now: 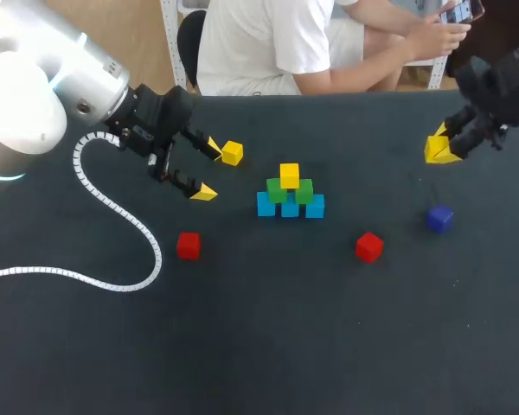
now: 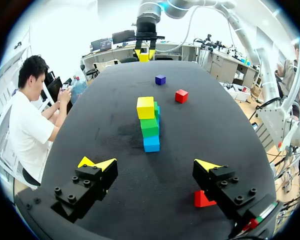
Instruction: Place the blue cubes, place green cubes on the blue cubes, place the yellow cubes on the green cubes, then place the red cubes on the yellow cubes, and place purple cube on the red cubes.
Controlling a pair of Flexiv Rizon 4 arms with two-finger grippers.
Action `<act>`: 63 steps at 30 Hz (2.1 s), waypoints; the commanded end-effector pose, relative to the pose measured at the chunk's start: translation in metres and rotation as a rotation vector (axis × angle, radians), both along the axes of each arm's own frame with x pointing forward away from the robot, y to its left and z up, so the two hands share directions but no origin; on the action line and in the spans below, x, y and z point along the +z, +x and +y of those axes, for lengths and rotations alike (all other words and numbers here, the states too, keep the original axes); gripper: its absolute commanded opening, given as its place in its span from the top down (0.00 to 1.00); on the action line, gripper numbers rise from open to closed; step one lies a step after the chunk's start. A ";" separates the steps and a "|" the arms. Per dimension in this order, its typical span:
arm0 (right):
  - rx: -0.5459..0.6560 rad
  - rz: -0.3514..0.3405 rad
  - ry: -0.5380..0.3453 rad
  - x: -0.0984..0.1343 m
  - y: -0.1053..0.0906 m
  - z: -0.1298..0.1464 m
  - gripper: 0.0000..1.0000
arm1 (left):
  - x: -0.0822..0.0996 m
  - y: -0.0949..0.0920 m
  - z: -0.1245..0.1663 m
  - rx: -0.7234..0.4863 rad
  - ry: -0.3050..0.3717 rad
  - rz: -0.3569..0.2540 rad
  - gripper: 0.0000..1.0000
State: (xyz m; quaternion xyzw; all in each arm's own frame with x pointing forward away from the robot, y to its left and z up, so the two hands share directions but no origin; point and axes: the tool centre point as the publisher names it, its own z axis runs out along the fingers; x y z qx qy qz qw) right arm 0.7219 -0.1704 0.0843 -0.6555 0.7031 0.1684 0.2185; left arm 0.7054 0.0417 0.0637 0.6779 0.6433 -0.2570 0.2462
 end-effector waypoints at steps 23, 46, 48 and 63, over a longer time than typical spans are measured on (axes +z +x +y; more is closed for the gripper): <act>0.045 -0.017 0.013 0.008 -0.017 0.024 1.00 | 0.000 0.001 0.000 -0.002 0.003 0.003 0.00; 0.145 -0.014 -0.009 0.013 -0.036 0.063 1.00 | 0.000 0.001 0.000 -0.002 0.003 0.003 0.00; 0.154 -0.017 -0.013 0.015 -0.038 0.069 1.00 | 0.000 0.001 0.000 -0.002 0.003 0.003 0.00; 0.168 0.066 -0.008 0.002 -0.065 0.119 1.00 | 0.000 0.001 0.000 -0.002 0.003 0.003 0.00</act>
